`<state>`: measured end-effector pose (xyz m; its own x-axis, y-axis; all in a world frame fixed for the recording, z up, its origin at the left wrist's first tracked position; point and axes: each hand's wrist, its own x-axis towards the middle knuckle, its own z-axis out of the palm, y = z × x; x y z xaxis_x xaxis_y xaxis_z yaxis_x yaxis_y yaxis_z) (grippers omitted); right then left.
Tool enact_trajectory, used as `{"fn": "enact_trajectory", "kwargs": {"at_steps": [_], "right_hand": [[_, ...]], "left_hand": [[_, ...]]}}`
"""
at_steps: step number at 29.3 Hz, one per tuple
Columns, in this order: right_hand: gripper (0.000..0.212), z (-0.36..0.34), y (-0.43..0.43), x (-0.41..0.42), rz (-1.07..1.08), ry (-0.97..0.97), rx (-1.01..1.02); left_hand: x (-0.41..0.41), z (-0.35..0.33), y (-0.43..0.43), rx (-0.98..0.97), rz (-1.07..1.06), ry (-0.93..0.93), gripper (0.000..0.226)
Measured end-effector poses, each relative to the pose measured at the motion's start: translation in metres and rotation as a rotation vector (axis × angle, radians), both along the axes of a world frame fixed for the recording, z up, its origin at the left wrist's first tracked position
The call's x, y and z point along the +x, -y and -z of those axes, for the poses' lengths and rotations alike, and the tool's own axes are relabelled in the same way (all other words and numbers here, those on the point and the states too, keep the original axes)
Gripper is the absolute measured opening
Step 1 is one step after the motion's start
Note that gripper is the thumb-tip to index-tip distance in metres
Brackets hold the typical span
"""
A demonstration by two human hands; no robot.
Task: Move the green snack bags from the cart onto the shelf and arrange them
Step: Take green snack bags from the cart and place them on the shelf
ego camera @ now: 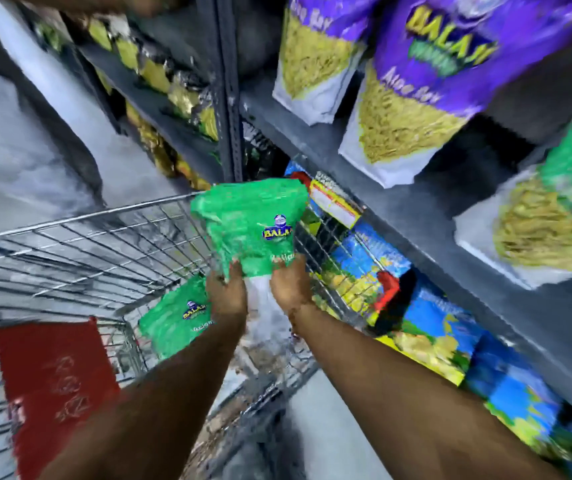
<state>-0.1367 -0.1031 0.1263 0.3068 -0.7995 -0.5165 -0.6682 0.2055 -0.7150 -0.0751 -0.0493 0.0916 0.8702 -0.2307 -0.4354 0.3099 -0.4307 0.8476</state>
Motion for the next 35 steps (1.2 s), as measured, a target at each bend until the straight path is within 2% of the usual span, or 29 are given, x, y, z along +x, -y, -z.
{"fn": "enact_trajectory", "kwargs": {"at_steps": [3, 6, 9, 14, 18, 21, 24, 27, 29, 32, 35], "right_hand": [[0.042, -0.045, -0.021, -0.029, 0.093, 0.143, -0.093], [0.04, -0.089, -0.039, -0.069, 0.31, 0.344, -0.225], [0.041, -0.116, -0.045, -0.103, 0.399, 0.401, -0.312], [0.047, -0.148, -0.056, -0.198, 0.549, 0.497, -0.508], [0.043, -0.166, -0.065, -0.28, 0.747, 0.538, -0.721], [0.058, -0.169, -0.056, -0.332, 0.865, 0.506, -0.827], [0.068, -0.169, -0.041, -0.369, 0.946, 0.414, -0.843], [0.055, -0.172, -0.011, -0.4, 0.983, 0.348, -0.84], [0.045, -0.172, 0.011, -0.417, 0.974, 0.337, -0.815], [0.035, -0.161, 0.033, -0.436, 0.937, 0.371, -0.766], [0.044, -0.146, 0.043, -0.434, 1.03, 0.308, -0.794]], "left_hand": [[-0.021, -0.057, -0.01, -0.066, 0.032, 0.194, 0.047], [-0.058, -0.107, -0.018, -0.205, 0.072, 0.376, 0.047], [-0.088, -0.141, -0.016, -0.291, 0.103, 0.539, 0.043], [-0.186, -0.183, -0.02, -0.478, 0.284, 0.62, 0.029], [-0.259, -0.198, -0.004, -0.633, 0.5, 0.657, 0.052], [-0.308, -0.204, 0.016, -0.684, 0.7, 0.627, 0.031], [-0.339, -0.204, 0.04, -0.692, 0.913, 0.568, 0.039], [-0.361, -0.199, 0.079, -0.599, 1.09, 0.515, 0.035], [-0.374, -0.192, 0.105, -0.563, 1.188, 0.414, 0.03], [-0.387, -0.182, 0.125, -0.504, 1.274, 0.207, 0.021], [-0.389, -0.185, 0.137, -0.493, 1.158, -0.023, 0.046]]}}
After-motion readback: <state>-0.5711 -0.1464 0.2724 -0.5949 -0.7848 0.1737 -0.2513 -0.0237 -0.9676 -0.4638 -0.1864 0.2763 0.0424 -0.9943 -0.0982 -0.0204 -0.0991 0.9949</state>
